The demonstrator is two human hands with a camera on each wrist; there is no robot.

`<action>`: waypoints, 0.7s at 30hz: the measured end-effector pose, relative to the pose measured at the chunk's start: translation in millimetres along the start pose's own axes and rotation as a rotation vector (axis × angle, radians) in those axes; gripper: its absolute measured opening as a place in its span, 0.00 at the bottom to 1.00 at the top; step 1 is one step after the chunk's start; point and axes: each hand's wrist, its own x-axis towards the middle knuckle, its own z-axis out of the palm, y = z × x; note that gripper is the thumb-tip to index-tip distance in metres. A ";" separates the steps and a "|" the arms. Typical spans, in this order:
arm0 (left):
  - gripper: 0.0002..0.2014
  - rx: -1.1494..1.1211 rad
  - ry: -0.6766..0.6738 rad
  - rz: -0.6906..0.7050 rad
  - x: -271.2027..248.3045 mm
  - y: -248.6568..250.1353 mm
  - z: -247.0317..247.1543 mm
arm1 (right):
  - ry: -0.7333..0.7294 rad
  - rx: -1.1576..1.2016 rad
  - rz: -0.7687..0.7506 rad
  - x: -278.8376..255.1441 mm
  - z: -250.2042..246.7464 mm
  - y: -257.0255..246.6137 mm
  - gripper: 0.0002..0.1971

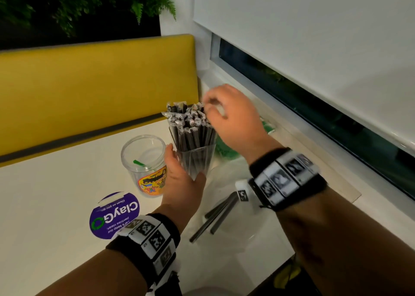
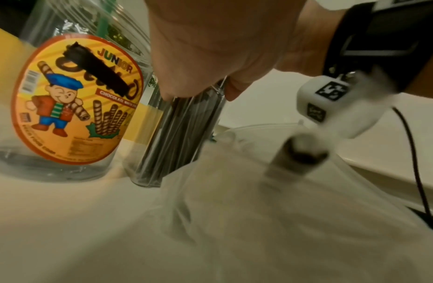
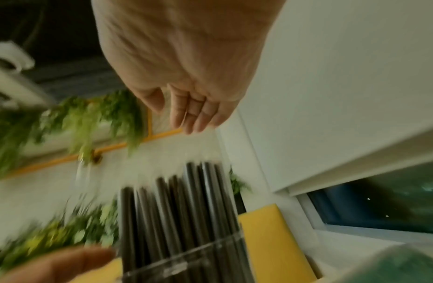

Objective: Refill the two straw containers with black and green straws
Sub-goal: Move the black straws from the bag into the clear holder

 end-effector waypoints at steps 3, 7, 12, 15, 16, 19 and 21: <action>0.43 0.062 -0.005 -0.010 -11.5 -8.1 -4.0 | -0.308 0.023 -0.012 -44.6 -13.9 10.5 0.11; 0.42 0.208 -0.197 -0.254 -24.8 -11.2 -2.4 | -0.886 -0.230 -0.055 -117.6 30.6 40.3 0.09; 0.42 0.281 -0.541 -0.434 -19.6 -21.5 -2.1 | -0.648 -0.301 -0.061 -169.2 79.4 72.7 0.18; 0.48 0.228 -0.713 -0.297 -19.6 -20.3 -3.6 | -0.632 -0.414 -0.065 -175.7 89.8 81.1 0.25; 0.52 0.238 -0.762 -0.264 -19.1 -21.4 -3.2 | -0.621 -0.449 -0.086 -174.7 92.5 83.6 0.24; 0.49 0.322 -0.831 -0.216 -16.6 -16.4 -2.5 | -0.645 -0.517 -0.188 -158.3 90.5 73.9 0.14; 0.30 0.277 -0.859 -0.182 -15.8 -12.7 -1.1 | -0.730 -0.589 -0.263 -148.5 87.7 62.2 0.13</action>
